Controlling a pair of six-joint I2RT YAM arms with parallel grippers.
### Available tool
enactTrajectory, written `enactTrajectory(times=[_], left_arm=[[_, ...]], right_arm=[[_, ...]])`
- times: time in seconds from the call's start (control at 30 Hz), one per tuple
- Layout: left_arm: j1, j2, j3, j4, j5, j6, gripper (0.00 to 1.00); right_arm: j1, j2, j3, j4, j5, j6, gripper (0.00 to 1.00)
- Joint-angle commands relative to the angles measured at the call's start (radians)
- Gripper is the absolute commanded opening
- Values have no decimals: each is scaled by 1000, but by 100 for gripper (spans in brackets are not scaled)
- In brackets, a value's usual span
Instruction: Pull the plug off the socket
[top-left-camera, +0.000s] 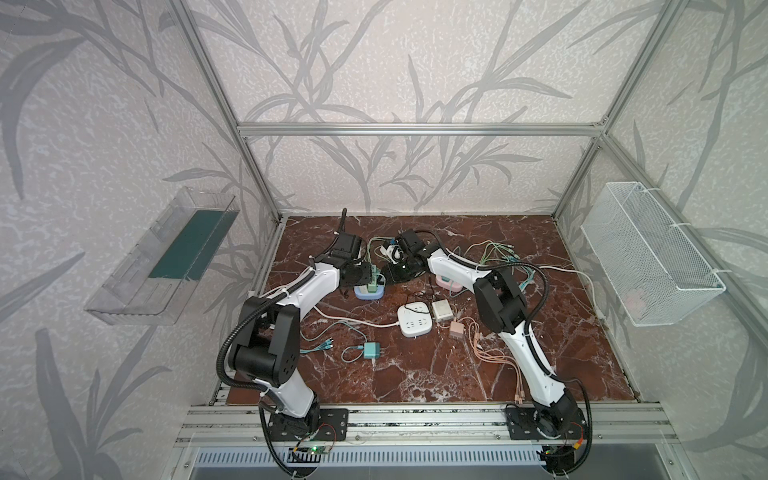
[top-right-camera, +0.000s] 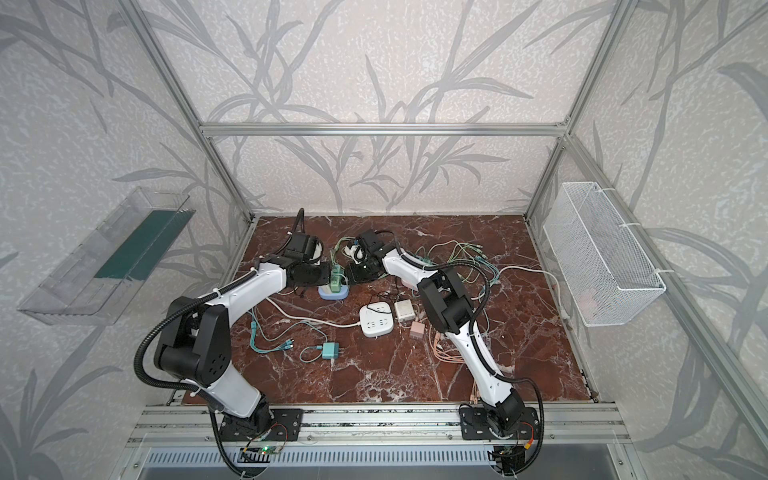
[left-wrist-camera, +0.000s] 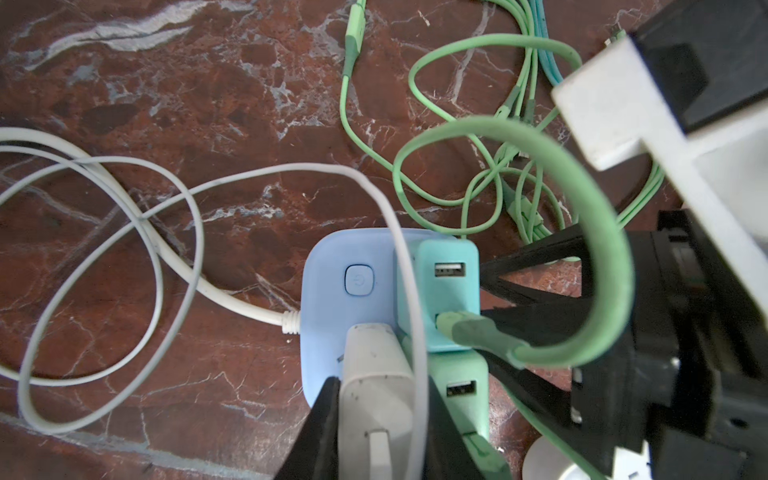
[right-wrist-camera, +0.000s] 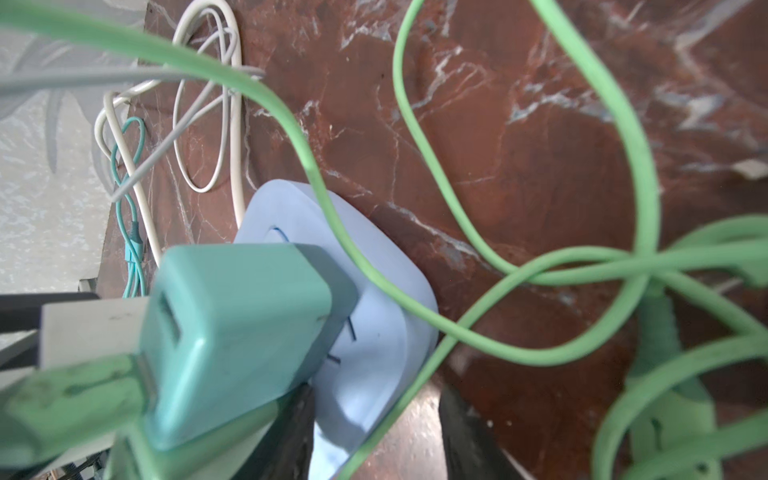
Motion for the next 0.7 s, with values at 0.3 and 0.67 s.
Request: enactTrajectory(times=[0.3,0.67], left_arm=[[-10,-60,32,-41,34,12,26],[-10,-87,47,-61,6,15,26]], right_arm=[[27,75,97,-284,122,-133,46],[27,118,174,-383,159,-148,46]])
